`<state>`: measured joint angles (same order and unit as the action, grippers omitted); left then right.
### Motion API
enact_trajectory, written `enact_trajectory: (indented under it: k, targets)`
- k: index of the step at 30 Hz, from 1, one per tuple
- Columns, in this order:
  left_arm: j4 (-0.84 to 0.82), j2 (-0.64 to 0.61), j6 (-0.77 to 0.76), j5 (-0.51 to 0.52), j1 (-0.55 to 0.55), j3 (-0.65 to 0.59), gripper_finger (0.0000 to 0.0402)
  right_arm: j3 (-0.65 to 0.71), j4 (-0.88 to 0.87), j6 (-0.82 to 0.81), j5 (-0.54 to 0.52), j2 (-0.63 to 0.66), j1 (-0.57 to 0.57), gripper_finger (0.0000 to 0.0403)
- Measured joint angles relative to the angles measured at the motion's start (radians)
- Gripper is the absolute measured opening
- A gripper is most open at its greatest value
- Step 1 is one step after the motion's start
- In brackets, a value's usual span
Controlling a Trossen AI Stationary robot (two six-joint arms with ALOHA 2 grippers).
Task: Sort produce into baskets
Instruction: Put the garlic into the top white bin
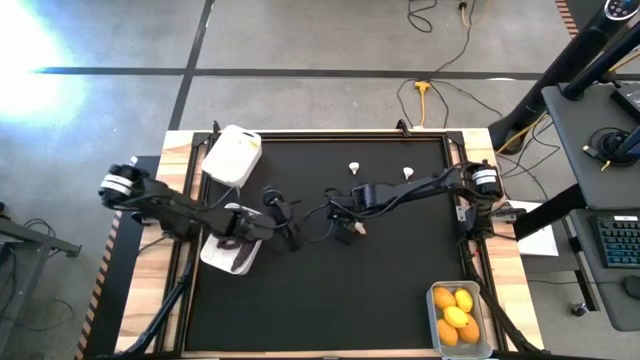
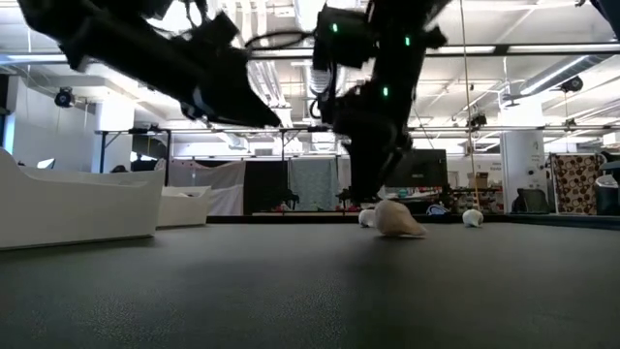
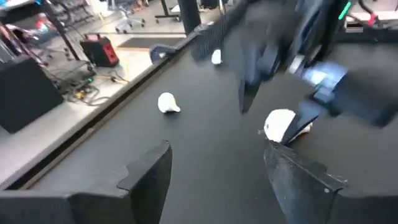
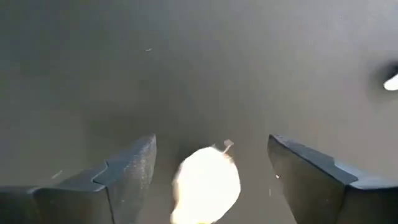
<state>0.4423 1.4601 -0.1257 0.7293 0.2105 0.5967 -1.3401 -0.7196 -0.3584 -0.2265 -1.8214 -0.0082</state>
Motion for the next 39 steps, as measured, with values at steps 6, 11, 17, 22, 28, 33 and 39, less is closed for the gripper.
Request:
enact_trajectory:
  k: [6,11,17,22,28,33,39]
  targets:
    - [0.057,0.185,0.006,-0.153,-0.061,0.098,0.028,-0.149,-0.305,-0.084,-0.033,0.01,0.114,0.0316]
    - [0.064,0.346,0.031,-0.242,-0.097,0.218,0.0298,-0.172,-0.447,-0.269,-0.149,0.035,0.288,0.0315]
    - [0.061,0.528,0.059,-0.272,-0.123,0.373,0.03,-0.163,-0.51,-0.543,-0.257,0.047,0.498,0.0305]
    - [0.059,0.629,0.146,-0.383,-0.134,0.454,0.03,-0.16,-0.518,-0.71,-0.273,0.047,0.616,0.0302]
    - [0.055,0.709,0.18,-0.423,-0.188,0.522,0.03,-0.153,-0.525,-0.839,-0.293,0.047,0.695,0.0307]
    - [0.06,0.769,0.279,-0.498,-0.195,0.6,0.03,-0.137,-0.528,-0.919,-0.299,0.047,0.732,0.0308]
    - [0.045,0.859,0.319,-0.54,-0.196,0.738,0.03,-0.115,-0.526,-0.983,-0.298,0.046,0.747,0.0302]
